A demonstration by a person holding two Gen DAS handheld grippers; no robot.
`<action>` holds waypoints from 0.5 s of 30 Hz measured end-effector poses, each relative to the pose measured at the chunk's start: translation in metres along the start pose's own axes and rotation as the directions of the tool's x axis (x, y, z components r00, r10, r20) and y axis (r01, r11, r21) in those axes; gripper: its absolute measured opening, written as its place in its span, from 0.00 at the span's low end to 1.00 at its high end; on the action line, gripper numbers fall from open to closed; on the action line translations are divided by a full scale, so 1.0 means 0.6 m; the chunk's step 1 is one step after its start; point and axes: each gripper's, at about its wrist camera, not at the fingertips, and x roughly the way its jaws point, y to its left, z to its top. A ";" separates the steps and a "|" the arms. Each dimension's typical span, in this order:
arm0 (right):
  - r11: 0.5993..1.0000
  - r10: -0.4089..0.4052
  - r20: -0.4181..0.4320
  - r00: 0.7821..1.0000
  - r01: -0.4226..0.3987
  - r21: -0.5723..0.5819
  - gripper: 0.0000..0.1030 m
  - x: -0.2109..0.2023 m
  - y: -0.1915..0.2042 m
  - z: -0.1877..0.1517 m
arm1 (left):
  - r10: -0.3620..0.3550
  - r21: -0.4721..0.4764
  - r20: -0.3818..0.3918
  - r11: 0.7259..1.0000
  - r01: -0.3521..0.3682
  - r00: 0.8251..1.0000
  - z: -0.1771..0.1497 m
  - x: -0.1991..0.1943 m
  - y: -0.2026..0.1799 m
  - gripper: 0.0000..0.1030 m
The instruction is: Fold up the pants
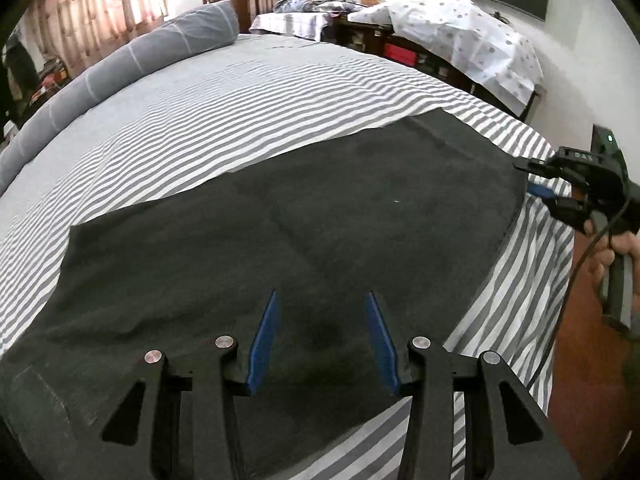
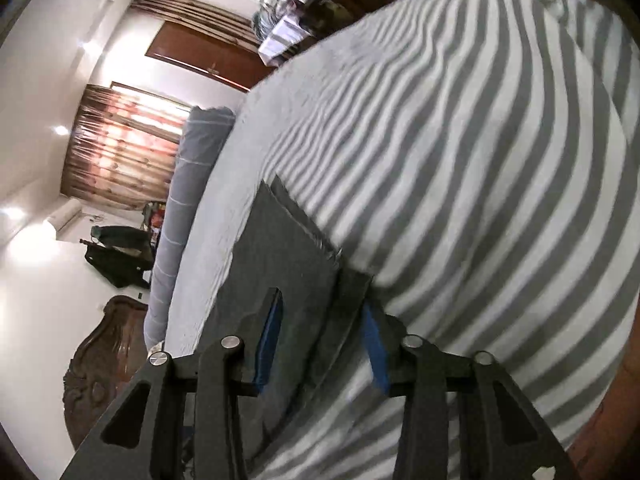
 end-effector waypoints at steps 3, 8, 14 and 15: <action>0.999 -0.003 -0.002 1.000 0.003 -0.034 0.14 0.003 0.012 0.005 | -0.019 0.012 -0.008 1.000 0.019 1.000 0.000 0.012 -0.015 0.45; 0.999 -0.042 -0.020 0.999 0.041 -0.020 0.19 0.020 0.005 0.003 | -0.005 0.045 -0.048 0.999 0.008 0.999 -0.013 0.038 -0.030 0.43; 1.000 -0.025 -0.019 1.000 0.024 -0.020 0.09 0.009 0.036 0.009 | 0.011 0.075 -0.043 0.997 -0.008 0.999 -0.011 0.050 -0.038 0.43; 1.000 -0.013 -0.017 1.000 0.013 -0.028 0.09 0.005 0.049 0.010 | -0.018 0.048 -0.054 0.999 0.021 0.998 -0.007 0.044 -0.029 0.43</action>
